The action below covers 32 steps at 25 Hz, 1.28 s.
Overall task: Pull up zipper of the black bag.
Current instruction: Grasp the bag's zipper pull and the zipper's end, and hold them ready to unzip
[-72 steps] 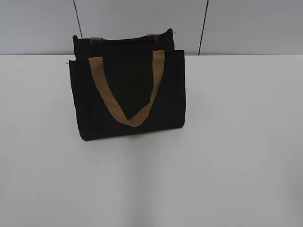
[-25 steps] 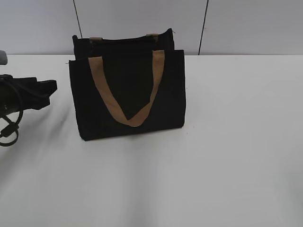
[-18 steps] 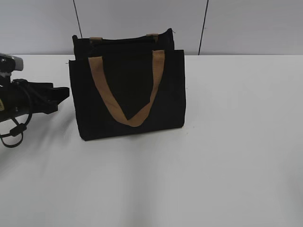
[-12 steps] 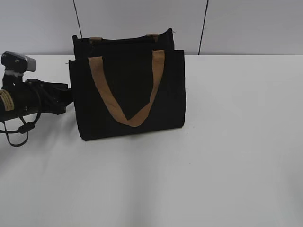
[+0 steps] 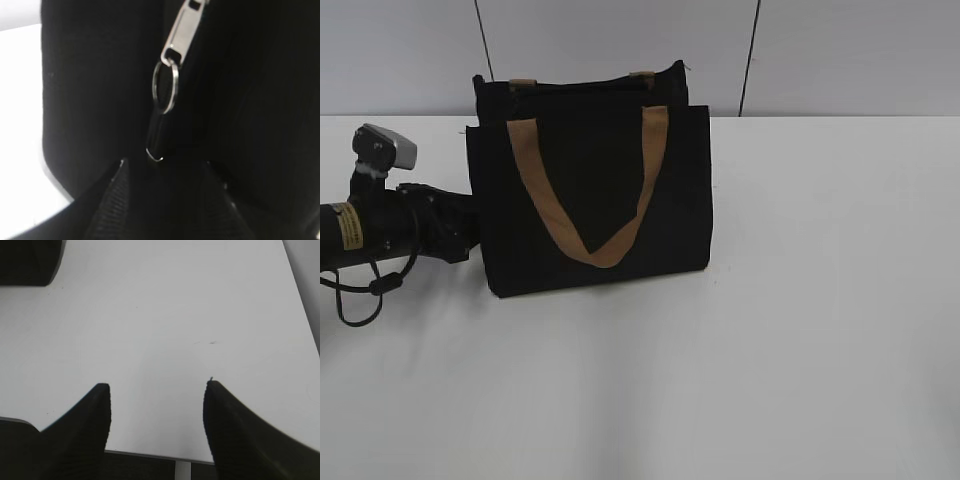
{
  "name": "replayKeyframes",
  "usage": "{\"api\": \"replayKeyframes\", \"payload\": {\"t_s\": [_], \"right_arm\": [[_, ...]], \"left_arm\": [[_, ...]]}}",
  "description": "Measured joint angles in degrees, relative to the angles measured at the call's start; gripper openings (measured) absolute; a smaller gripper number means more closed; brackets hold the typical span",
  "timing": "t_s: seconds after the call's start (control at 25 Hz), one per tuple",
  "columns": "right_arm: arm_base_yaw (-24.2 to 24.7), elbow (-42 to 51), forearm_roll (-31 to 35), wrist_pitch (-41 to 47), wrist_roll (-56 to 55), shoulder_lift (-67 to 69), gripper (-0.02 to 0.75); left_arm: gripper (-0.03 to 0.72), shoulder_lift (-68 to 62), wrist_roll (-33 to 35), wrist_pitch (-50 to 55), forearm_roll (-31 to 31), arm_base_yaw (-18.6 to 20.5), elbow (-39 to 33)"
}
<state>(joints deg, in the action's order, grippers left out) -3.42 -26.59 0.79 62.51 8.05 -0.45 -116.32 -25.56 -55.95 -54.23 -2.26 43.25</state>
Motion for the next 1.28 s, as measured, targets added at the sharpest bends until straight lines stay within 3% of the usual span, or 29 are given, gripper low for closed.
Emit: {"api": "replayKeyframes", "payload": {"t_s": [0.24, 0.68, 0.88, 1.08, 1.28], "right_arm": [[0.0, 0.0, 0.0, 0.0, 0.0, 0.0, 0.449], [0.0, 0.0, 0.0, 0.0, 0.0, 0.0, 0.449], [0.0, 0.0, 0.0, 0.0, 0.0, 0.0, 0.449], [0.0, 0.0, 0.0, 0.0, 0.0, 0.0, 0.449], [0.0, 0.0, 0.0, 0.0, 0.0, 0.0, 0.449]], "left_arm": [[0.323, -1.6, -0.2, -0.8, -0.5, 0.1, 2.6], [0.18, -2.1, -0.2, -2.5, -0.7, -0.8, 3.9], [0.164, -2.1, -0.2, -2.2, -0.5, -1.3, 3.9], [0.029, -2.1, -0.3, 0.1, 3.6, -1.3, 3.9], [0.021, 1.7, -0.3, 5.5, 4.2, -0.4, 3.9]]}}
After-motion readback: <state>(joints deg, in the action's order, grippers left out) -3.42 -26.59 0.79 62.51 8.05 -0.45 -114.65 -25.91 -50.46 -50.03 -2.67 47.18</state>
